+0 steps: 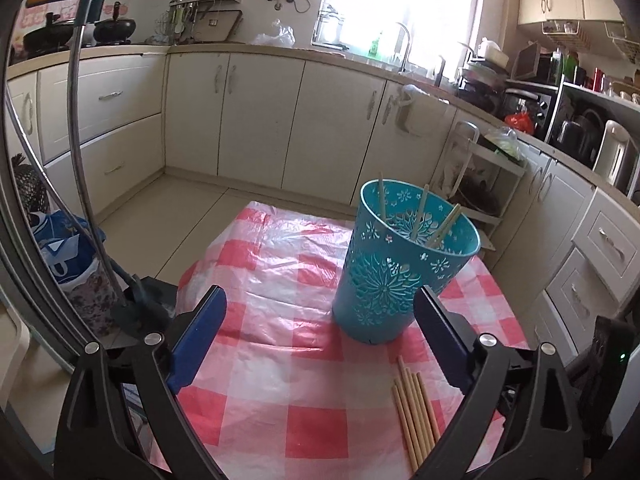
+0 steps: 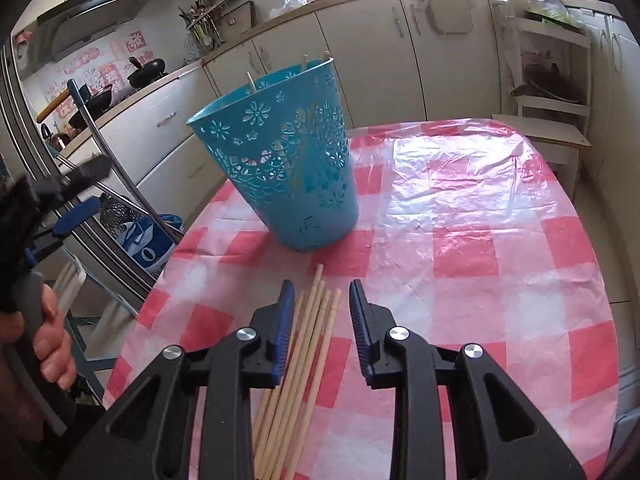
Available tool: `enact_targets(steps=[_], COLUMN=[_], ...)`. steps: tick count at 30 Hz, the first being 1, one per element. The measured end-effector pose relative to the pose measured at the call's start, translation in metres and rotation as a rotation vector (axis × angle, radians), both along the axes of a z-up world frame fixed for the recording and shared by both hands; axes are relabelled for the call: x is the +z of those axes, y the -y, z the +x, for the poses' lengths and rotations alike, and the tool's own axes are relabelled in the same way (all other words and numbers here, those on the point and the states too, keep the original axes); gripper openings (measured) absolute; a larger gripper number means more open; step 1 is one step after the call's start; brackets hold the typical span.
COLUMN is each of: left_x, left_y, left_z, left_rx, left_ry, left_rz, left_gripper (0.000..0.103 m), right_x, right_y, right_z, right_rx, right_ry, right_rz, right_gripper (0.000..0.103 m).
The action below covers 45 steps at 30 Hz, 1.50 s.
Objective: Organize utensils
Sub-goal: 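Close the left tool on a chopstick from the pile while the right tool grasps another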
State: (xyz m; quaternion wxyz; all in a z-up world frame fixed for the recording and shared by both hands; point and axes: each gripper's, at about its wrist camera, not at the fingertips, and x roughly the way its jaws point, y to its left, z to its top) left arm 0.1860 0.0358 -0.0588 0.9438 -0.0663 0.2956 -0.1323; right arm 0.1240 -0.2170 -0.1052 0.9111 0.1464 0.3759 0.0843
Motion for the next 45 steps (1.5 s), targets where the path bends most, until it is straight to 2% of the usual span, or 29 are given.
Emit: enact_targets(steps=[4, 9, 15, 26, 30, 36, 41, 45], left_x=[-0.002, -0.007, -0.01, -0.018, -0.029, -0.055, -0.085, -0.099], left_y=[0.008, 0.018, 0.018, 0.024, 0.027, 0.042, 0.067, 0.08], left_z=[0.003, -0.001, -0.001, 0.001, 0.002, 0.002, -0.003, -0.008], left_rx=[-0.01, -0.036, -0.034, -0.052, -0.076, -0.143, -0.239, -0.266], left_ry=[-0.015, -0.013, -0.029, -0.066, -0.113, -0.217, -0.324, -0.356], left_rz=[0.009, 0.069, 0.075, 0.098, 0.1, 0.12, 0.132, 0.154], left_gripper=[0.091, 0.092, 0.093, 0.094, 0.094, 0.094, 0.094, 0.094], right_x=[0.001, -0.006, -0.023, -0.042, -0.043, -0.043, -0.042, -0.043], right_y=[0.003, -0.002, -0.006, -0.025, -0.026, -0.015, -0.006, 0.001], right_z=[0.0, 0.001, 0.0, 0.003, 0.002, 0.002, 0.002, 0.001], right_rx=[0.001, 0.029, 0.054, 0.113, 0.111, 0.091, 0.075, 0.066], right_ry=[-0.013, -0.069, -0.134, -0.199, -0.205, -0.211, -0.216, -0.218], right_rz=[0.006, -0.044, -0.078, -0.161, -0.213, -0.212, -0.205, -0.193], right_gripper=[0.029, 0.029, 0.029, 0.029, 0.024, 0.017, 0.016, 0.016])
